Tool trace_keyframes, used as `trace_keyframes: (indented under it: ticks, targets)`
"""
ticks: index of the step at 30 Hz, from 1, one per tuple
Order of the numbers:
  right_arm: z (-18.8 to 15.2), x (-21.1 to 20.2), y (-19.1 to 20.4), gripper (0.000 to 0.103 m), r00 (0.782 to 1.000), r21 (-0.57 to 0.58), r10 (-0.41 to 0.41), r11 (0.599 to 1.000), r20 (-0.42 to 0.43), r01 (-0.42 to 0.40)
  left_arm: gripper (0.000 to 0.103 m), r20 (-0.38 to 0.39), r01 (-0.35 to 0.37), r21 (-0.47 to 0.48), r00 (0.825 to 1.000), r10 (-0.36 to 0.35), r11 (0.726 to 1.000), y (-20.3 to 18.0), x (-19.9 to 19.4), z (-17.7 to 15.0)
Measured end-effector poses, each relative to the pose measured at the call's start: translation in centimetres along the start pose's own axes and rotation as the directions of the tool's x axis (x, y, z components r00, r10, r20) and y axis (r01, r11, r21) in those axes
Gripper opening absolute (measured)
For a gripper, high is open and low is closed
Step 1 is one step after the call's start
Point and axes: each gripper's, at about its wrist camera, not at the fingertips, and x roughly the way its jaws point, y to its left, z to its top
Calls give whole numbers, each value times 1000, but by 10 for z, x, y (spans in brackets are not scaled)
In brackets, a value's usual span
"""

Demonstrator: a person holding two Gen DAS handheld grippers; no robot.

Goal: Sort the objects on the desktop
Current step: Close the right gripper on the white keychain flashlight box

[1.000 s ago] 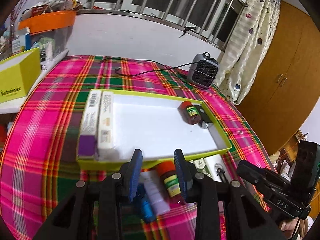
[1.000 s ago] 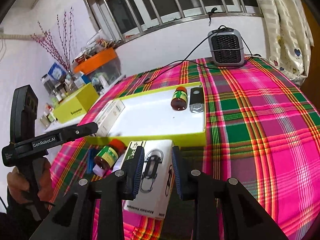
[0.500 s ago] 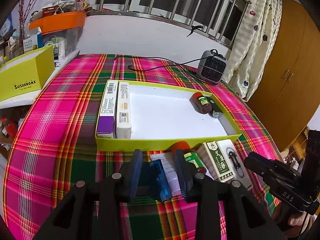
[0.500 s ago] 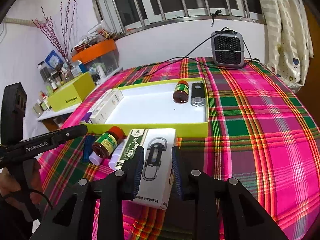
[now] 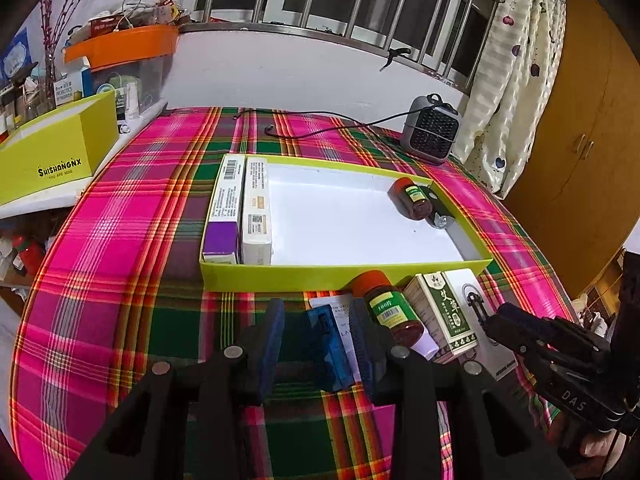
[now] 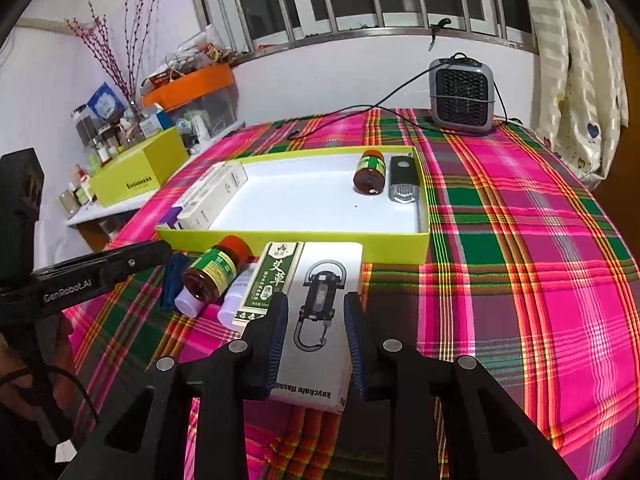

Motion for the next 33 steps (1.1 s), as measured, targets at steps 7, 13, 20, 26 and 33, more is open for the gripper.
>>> trace_keyframes:
  ticks: [7,13,20,26,33]
  targets:
    - [-2,1,6,30,1000,-27,-10,1000,3,10,34,-21,-4,0,1000,4,1000,-1,7,-5]
    - [-2,1,9,30,998,-58,-55,997,3,55,34,-45,-3,1,999,3,1000,-2,14,-9]
    - [-2,0,9,31,998,-56,-56,997,-1,55,34,-50,-7,1,999,7,1000,-1,16,-11]
    - [-3,0,15,31,998,-52,-55,997,12,56,34,-49,-6,-4,999,6,1000,0,17,-11]
    - [-9,-2,21,31,995,-49,-95,994,29,96,34,-48,1,-11,999,-1,1000,1,18,-11]
